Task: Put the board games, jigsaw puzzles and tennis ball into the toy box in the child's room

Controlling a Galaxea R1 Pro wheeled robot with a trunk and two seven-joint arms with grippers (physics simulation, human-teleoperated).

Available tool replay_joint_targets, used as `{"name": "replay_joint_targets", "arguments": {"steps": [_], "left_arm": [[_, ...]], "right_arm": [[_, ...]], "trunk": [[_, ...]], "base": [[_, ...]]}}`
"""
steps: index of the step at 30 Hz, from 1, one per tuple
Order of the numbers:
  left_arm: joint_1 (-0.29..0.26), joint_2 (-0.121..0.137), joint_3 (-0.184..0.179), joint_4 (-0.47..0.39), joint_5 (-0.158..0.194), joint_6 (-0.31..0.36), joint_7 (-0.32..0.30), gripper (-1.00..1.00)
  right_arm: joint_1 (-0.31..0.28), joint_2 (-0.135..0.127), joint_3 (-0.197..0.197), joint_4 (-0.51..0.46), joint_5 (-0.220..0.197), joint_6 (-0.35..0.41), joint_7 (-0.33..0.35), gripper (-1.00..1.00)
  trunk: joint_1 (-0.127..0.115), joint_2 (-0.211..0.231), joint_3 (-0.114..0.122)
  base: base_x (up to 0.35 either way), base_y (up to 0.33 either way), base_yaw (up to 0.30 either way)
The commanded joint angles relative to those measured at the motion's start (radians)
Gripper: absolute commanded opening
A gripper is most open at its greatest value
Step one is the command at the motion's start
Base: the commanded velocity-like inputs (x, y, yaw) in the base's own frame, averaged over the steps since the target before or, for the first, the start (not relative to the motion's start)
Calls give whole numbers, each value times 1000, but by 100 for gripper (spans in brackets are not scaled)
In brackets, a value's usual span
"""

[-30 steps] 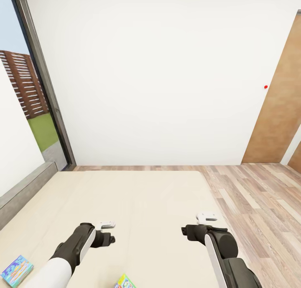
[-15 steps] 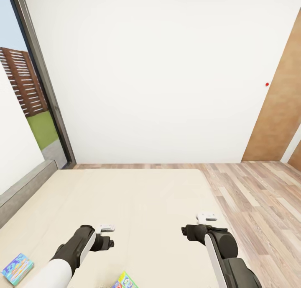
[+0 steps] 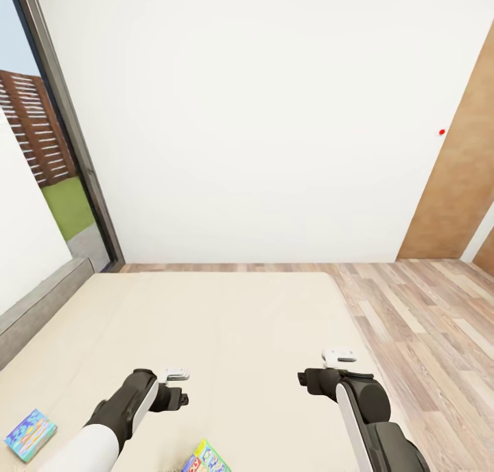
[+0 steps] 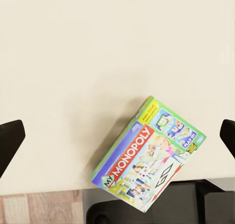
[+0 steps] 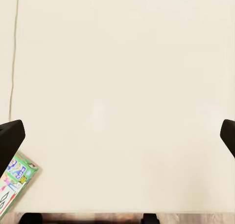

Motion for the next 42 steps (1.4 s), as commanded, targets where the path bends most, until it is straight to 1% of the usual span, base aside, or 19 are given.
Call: {"name": "replay_joint_targets", "arguments": {"steps": [1,42], "left_arm": [[-1,0,2,-2,-3,5,-5,100],[-1,-1,1,-3,-3,6,-5,100]], "right_arm": [[-1,0,1,-1,-2,4,-6,100],[-1,0,1,4,-2,3,-6,100]], "trunk": [[1,-2,-4],[1,-2,-71]], "base": [[0,0,0],[0,0,0]]}}
